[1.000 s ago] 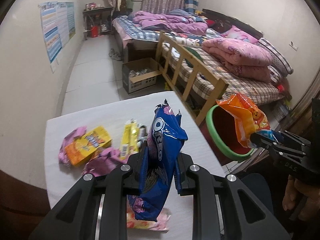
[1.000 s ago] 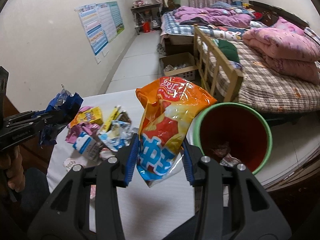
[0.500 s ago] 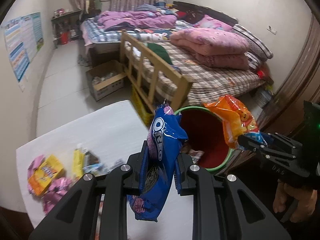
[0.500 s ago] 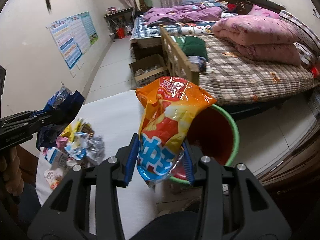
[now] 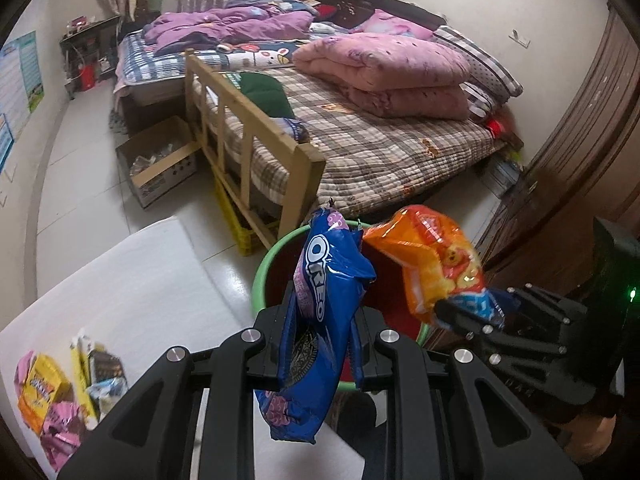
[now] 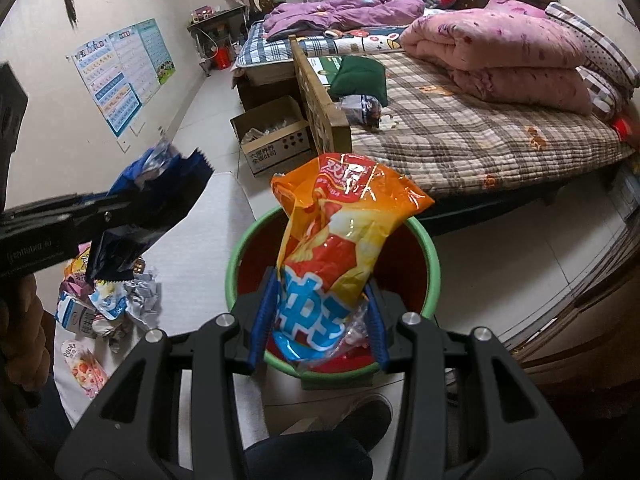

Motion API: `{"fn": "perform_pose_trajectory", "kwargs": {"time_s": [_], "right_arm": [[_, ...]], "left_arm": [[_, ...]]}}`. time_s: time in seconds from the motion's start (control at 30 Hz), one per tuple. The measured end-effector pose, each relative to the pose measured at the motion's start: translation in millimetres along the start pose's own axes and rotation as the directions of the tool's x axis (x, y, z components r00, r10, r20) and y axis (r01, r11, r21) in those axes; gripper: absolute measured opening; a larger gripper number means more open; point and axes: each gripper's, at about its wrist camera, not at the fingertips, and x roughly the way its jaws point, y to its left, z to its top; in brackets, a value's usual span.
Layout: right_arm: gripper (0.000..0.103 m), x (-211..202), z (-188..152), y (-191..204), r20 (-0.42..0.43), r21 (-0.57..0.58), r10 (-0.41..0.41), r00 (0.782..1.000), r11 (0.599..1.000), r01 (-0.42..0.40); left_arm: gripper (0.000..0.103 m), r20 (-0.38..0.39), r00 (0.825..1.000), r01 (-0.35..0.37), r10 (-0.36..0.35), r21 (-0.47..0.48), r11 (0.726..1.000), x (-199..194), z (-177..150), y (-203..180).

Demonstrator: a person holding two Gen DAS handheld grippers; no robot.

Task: Collect trash
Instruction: 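Carry the orange bag and Oreo wrapper over the red bucket with both tools, then open both tools to drop the bag and wrapper into the bucket, then move both tools back over the table toward the remaining trash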

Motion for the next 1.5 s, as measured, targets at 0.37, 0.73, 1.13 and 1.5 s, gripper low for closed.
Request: {"fn": "perform_pose_trajectory", "kwargs": {"time_s": [0.37,0.73,1.13,1.5], "right_arm": [[0.040,21.3,-2.5,-7.2,-0.026,-0.004,0.006,1.000,1.000,-0.006],[0.040,33.4,-2.7,-10.9,-0.045,0.003,0.002,0.999,1.000,-0.002],[0.092,36.2,-5.8,-10.5,-0.045,0.004,-0.030,0.999,1.000,0.030],[0.097,12.2,-3.5,22.1,-0.021,-0.047,-0.026,0.999,0.999,0.025]], "left_arm": [[0.020,-0.036,0.999,0.008,-0.008,0.002,1.000,29.9,10.7,-6.3],[0.026,-0.051,0.999,0.010,-0.010,-0.004,1.000,42.6,13.9,-7.5],[0.081,-0.016,0.999,0.027,-0.028,-0.057,0.998,37.3,15.6,2.1],[0.095,0.055,0.997,-0.053,0.058,-0.103,0.993,-14.7,2.4,35.5]]}}
